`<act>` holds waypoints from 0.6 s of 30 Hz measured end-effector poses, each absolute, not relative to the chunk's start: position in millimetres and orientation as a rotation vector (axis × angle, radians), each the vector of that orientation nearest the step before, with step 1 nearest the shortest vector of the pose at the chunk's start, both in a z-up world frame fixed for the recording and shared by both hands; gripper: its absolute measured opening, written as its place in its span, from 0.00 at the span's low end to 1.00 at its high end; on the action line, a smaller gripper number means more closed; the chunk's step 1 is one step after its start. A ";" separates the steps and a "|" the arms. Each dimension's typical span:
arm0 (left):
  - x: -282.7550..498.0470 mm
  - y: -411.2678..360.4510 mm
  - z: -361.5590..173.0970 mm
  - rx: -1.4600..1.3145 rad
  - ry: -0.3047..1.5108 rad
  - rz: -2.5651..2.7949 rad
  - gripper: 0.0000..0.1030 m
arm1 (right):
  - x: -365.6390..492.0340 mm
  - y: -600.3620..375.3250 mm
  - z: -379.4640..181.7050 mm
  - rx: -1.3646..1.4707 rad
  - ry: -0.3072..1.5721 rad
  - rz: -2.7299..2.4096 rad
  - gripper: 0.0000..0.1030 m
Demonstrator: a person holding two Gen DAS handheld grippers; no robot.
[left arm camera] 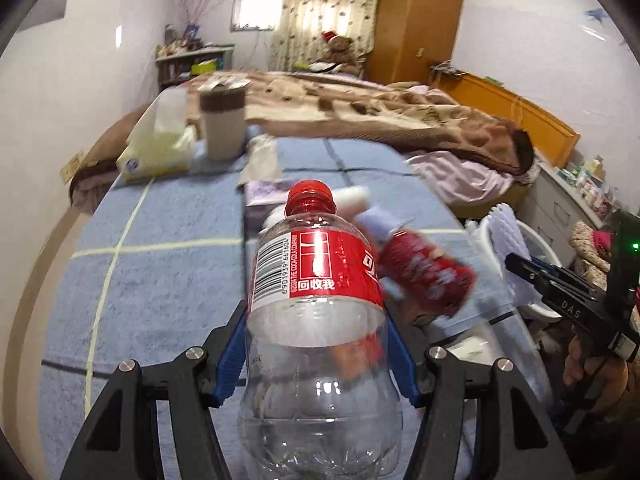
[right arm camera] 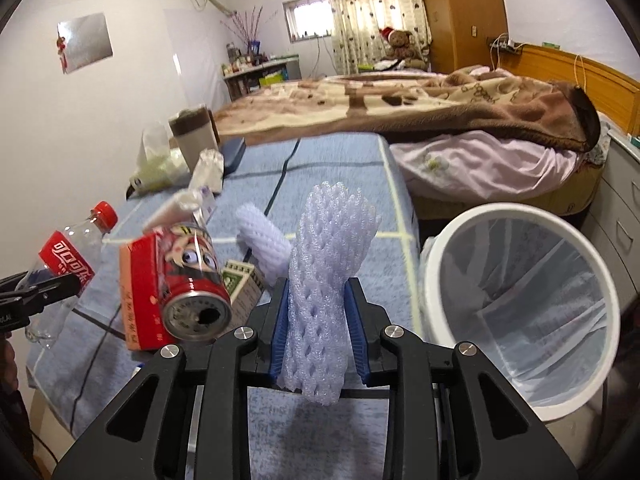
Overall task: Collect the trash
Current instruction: 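Carry bottle and foam net over the white wastebasket and open both tools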
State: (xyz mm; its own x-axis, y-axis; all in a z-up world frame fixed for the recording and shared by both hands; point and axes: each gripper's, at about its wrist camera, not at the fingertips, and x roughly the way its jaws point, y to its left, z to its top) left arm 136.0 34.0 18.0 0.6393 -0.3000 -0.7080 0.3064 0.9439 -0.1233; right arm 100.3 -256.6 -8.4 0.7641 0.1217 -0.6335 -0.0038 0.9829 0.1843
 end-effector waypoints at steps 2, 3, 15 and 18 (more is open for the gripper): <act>131.8 18.1 27.3 0.020 0.779 -0.364 0.60 | 96.7 -264.6 -2.9 0.187 0.684 0.065 0.28; 130.4 10.8 30.5 0.023 0.772 -0.378 0.60 | 95.1 -267.3 -1.5 0.189 0.681 0.062 0.28; 127.4 -103.0 43.9 0.069 0.738 -0.546 0.60 | 81.0 -321.3 4.8 0.200 0.650 -0.049 0.28; 127.3 -131.5 42.1 0.085 0.735 -0.584 0.60 | 79.0 -336.5 3.2 0.206 0.653 -0.072 0.28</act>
